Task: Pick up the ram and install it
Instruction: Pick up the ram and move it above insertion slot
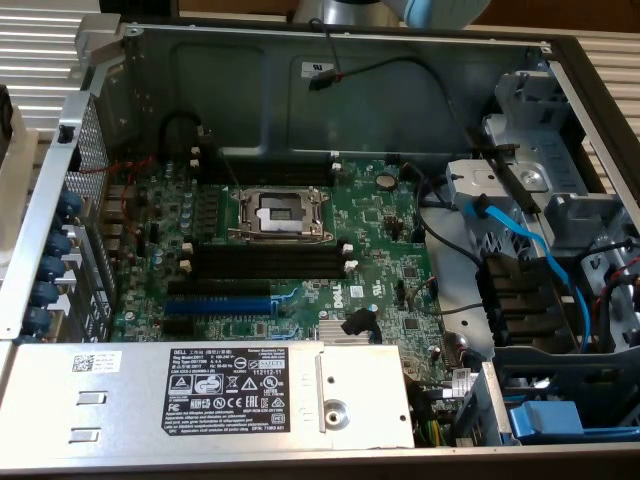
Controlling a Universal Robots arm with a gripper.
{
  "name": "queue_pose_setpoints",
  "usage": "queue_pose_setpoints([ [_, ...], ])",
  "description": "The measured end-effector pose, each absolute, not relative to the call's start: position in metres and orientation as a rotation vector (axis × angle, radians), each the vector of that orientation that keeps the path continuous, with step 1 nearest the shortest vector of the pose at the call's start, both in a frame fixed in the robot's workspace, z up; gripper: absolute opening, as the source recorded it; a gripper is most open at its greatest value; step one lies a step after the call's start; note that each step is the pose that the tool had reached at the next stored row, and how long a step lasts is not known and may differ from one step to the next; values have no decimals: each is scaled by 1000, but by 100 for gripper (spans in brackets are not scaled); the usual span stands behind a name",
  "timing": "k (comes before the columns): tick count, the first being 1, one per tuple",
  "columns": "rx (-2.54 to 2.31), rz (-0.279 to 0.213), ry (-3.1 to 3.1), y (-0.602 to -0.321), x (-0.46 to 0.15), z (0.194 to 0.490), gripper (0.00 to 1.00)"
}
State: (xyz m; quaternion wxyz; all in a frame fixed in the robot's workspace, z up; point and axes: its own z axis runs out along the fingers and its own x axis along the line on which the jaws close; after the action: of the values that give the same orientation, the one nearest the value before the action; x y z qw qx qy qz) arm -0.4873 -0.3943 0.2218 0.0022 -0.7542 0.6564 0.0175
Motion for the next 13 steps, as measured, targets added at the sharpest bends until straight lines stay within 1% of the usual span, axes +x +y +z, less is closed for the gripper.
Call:
queue_pose_setpoints([
  [13, -2373, 34, 2065, -394, -487, 209, 31],
])
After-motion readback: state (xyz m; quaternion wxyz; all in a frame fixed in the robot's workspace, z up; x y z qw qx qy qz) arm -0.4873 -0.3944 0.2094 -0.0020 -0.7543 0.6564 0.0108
